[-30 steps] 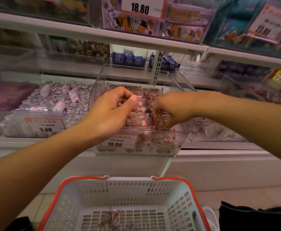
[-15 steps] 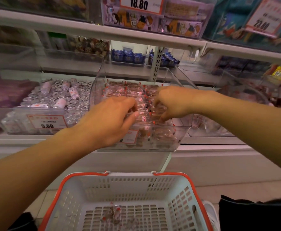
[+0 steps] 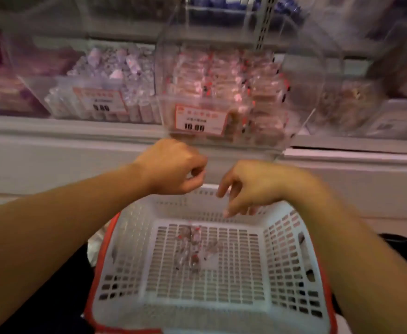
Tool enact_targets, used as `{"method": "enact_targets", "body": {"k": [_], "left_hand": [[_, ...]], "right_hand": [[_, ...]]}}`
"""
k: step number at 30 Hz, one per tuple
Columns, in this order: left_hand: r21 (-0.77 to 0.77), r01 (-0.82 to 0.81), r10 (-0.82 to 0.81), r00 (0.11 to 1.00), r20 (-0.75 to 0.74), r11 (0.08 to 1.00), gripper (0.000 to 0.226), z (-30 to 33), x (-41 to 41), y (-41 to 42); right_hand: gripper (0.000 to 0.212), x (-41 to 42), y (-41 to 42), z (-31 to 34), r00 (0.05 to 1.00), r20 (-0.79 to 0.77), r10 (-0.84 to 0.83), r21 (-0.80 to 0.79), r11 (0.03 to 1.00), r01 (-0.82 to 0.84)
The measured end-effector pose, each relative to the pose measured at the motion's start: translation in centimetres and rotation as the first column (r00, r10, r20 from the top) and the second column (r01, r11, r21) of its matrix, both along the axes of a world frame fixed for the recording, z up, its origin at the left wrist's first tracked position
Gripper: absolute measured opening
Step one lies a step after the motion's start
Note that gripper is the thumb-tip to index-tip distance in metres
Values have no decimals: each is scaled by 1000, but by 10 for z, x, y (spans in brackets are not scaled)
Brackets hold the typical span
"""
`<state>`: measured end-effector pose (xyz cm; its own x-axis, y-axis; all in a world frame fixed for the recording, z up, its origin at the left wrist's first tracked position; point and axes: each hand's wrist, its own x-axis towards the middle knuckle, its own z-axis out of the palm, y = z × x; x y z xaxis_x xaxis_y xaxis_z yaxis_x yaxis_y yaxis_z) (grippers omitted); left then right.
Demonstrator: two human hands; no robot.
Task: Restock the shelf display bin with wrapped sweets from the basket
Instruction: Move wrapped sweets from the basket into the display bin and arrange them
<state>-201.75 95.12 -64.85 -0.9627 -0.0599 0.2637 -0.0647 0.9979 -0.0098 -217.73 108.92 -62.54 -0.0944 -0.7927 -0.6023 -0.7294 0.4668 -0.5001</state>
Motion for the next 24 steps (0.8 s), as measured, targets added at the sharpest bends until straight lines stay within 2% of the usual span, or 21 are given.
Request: {"method": "enact_targets", "body": {"k": [1, 2, 3, 5, 6, 7, 10, 12, 13, 15, 17, 18, 21, 24], "left_hand": [[12, -66, 62, 979, 195, 998, 18, -26, 6, 4], [13, -155, 139, 918, 372, 988, 20, -54, 13, 8], [25, -263, 212, 825, 524, 964, 22, -82, 21, 12], [76, -491, 261, 581, 771, 868, 39, -133, 37, 23], [118, -584, 231, 487, 842, 803, 51, -157, 44, 30], [154, -660, 205, 433, 878, 736, 63, -180, 50, 38], [174, -848, 303, 360, 882, 501, 93, -236, 63, 55], [228, -914, 368, 350, 861, 336, 106, -265, 60, 55], [272, -913, 382, 378, 843, 303, 110, -276, 54, 52], [336, -868, 374, 468, 801, 366, 109, -291, 40, 46], [379, -818, 361, 543, 758, 434, 98, -305, 27, 40], [389, -811, 365, 555, 747, 436, 93, -311, 21, 38], [362, -833, 439, 535, 722, 419, 72, -326, 11, 40], [328, -854, 537, 512, 671, 404, 58, -332, 7, 44]], "right_hand": [[58, 14, -1, -40, 1000, 2, 5, 138, 990, -5], [69, 26, 0, -81, 1000, -24, 20, 210, 978, -14], [78, 34, 5, -121, 997, -67, 35, 240, 971, -18], [99, 40, 23, -190, 992, -127, 27, 278, 961, 10], [110, 39, 32, -218, 992, -124, -4, 291, 956, 40], [119, 38, 40, -240, 993, -110, -44, 289, 954, 74], [131, 39, 40, -281, 988, -81, -132, 207, 967, 146], [122, 40, 27, -301, 988, -120, -96, 163, 980, 115], [115, 41, 21, -309, 987, -152, -48, 154, 985, 72], [96, 44, 14, -325, 979, -202, 40, 119, 993, -16], [73, 46, 15, -337, 967, -253, 39, 45, 999, -29], [62, 47, 18, -342, 958, -284, 25, 3, 1000, -25], [30, 45, 25, -349, 941, -339, 3, -104, 994, -41], [22, 33, 24, -348, 960, -280, -29, -75, 997, 8]]}}
